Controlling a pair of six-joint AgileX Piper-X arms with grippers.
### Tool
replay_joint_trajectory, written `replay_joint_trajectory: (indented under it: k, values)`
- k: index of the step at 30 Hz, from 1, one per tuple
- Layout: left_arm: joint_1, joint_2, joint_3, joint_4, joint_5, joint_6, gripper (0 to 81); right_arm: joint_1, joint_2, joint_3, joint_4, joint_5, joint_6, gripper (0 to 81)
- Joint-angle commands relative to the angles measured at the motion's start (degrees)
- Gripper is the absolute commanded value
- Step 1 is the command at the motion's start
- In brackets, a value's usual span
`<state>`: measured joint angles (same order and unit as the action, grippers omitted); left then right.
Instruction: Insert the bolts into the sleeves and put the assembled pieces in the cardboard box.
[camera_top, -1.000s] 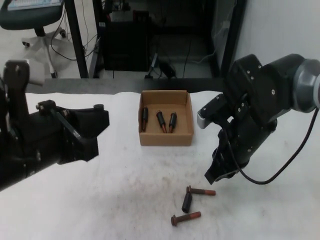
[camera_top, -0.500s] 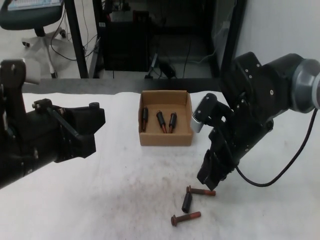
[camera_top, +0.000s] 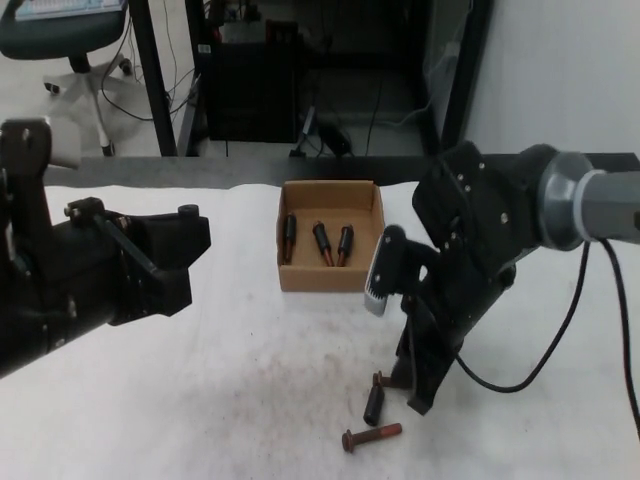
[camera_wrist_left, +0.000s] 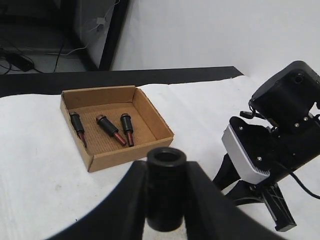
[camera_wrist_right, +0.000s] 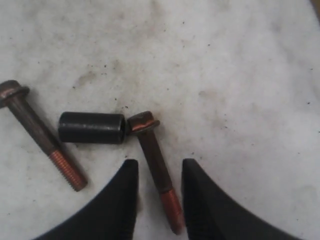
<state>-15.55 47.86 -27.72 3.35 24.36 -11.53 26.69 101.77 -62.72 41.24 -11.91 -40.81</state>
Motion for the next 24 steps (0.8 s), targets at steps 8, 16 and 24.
replay_joint_trajectory:
  k: [8, 16, 24]
  values:
    - [0.03, -0.52, -0.12, 3.48, -0.11, 4.97, 0.0, 0.18, 1.4, -0.18, -0.65, 1.29, -7.45, 29.1]
    - [0.03, -0.52, -0.12, 6.05, -0.28, 8.97, 0.0, 0.5, 2.46, -0.18, -0.65, 1.29, -11.83, 29.1]
    - [0.03, -0.52, -0.12, 6.05, -0.28, 8.97, 0.0, 2.9, 2.54, -0.18, -3.39, 0.88, -13.06, 29.1]
